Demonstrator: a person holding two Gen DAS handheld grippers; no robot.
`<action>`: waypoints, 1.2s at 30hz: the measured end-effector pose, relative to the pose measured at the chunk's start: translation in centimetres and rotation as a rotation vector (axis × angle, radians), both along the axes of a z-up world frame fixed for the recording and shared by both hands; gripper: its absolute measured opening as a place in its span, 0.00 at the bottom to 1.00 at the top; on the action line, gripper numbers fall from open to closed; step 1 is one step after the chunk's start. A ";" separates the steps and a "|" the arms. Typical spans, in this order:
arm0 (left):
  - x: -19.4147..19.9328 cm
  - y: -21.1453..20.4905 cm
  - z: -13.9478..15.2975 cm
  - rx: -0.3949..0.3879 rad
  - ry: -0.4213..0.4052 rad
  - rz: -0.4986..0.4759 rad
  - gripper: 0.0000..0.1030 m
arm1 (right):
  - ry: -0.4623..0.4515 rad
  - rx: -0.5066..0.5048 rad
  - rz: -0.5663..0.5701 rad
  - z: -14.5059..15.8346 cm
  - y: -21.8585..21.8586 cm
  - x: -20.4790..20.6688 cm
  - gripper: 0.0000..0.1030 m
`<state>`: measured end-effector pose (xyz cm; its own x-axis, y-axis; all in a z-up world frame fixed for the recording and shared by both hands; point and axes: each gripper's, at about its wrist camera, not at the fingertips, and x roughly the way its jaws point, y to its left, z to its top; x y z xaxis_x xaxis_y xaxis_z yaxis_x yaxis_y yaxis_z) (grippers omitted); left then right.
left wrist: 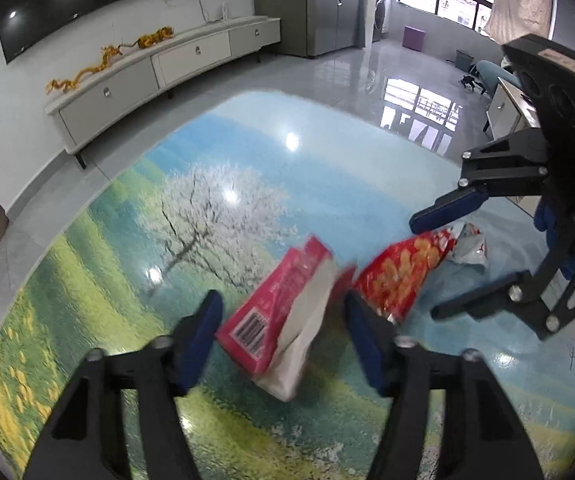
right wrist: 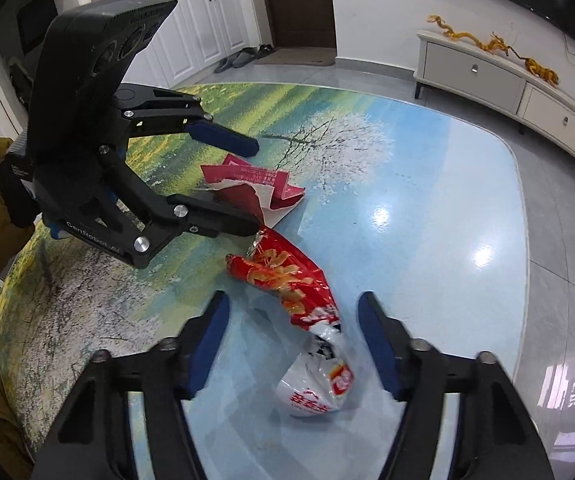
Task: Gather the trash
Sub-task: 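Grasp the pink box with the left tool while the right tool grasps the red wrapper, then carry both items to the bin and open both tools to drop them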
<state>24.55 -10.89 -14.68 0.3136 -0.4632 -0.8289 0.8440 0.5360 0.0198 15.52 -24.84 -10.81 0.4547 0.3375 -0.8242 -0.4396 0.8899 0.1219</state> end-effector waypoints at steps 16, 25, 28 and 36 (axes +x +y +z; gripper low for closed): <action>-6.7 5.6 2.0 -0.144 -0.005 0.194 0.27 | 0.001 0.045 -0.080 1.4 0.2 -9.2 0.20; -13.4 10.6 4.3 -0.241 -0.013 0.293 0.27 | -0.060 0.091 -0.118 4.1 1.2 -14.8 0.20; -15.5 12.0 5.2 -0.253 -0.028 0.326 0.27 | -0.088 0.112 -0.123 4.9 1.2 -16.2 0.20; -18.2 11.7 8.2 -0.269 -0.066 0.360 0.27 | -0.154 0.221 -0.192 5.7 -2.4 -19.0 0.20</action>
